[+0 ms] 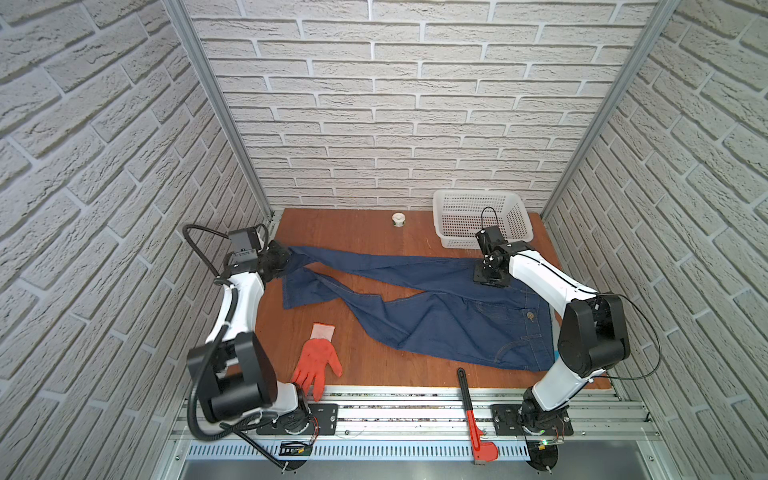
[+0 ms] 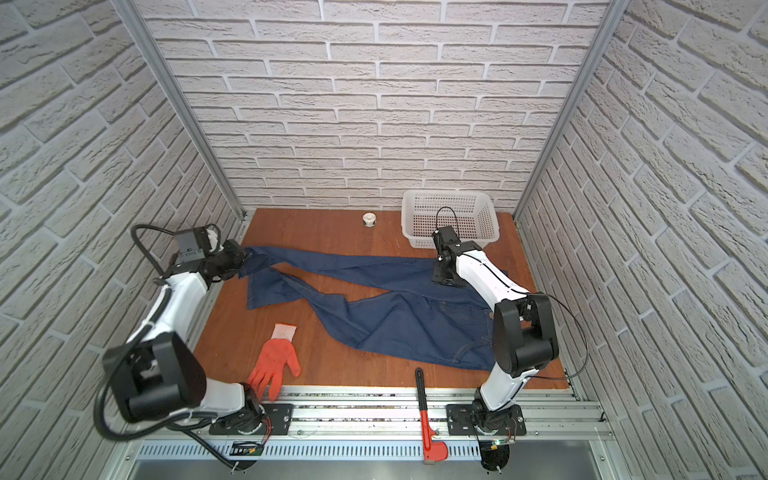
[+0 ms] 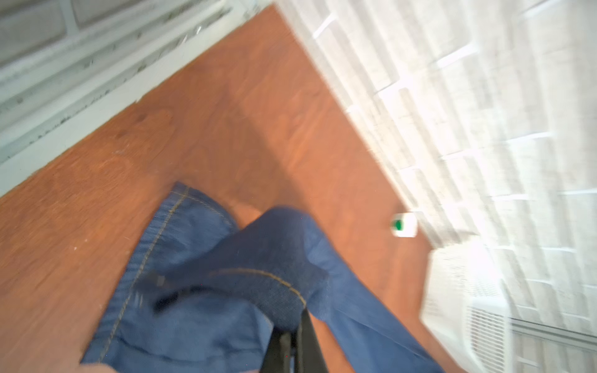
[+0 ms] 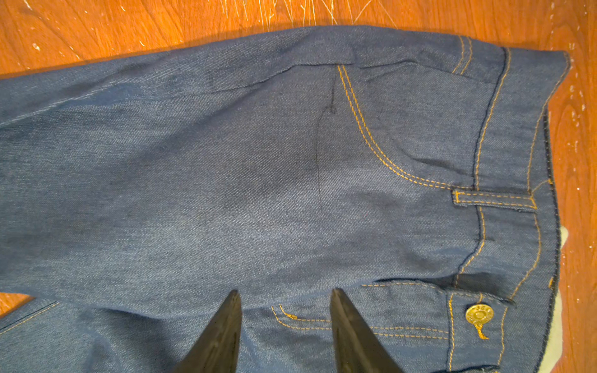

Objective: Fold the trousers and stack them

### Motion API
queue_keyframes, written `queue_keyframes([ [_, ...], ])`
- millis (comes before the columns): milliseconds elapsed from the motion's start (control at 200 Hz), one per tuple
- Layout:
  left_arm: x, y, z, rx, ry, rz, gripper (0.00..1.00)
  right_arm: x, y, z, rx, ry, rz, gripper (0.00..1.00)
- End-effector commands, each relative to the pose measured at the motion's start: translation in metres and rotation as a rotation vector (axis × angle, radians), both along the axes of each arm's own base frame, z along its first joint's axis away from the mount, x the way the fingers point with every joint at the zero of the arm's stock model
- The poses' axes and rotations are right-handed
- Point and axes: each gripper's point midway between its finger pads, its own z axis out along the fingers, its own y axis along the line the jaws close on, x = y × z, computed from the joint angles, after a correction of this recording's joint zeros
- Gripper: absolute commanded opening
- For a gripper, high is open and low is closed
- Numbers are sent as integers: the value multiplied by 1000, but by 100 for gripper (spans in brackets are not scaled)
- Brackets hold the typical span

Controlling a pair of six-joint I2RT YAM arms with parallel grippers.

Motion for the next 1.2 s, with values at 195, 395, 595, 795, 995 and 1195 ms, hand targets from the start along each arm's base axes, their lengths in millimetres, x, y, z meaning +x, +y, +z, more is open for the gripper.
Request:
queue_keyframes([
  [195, -76, 2, 92, -72, -124, 141, 0, 6, 3, 16, 2, -49, 14, 47],
  [395, -43, 32, 98, -95, -126, 226, 0, 11, -11, 15, -38, -46, -5, 47],
  [595, 27, 55, 51, -190, -43, 243, 0, 25, -42, -1, -32, -25, -91, 46],
  [795, 72, 67, -1, -258, 38, 253, 0, 44, -70, -26, -10, 6, -185, 36],
  [995, 98, 78, -25, -279, 71, 273, 0, 61, -96, -58, 0, 37, -276, 7],
  [1195, 132, 95, -36, -283, 90, 292, 0, 65, -111, -85, -4, 90, -320, 6],
])
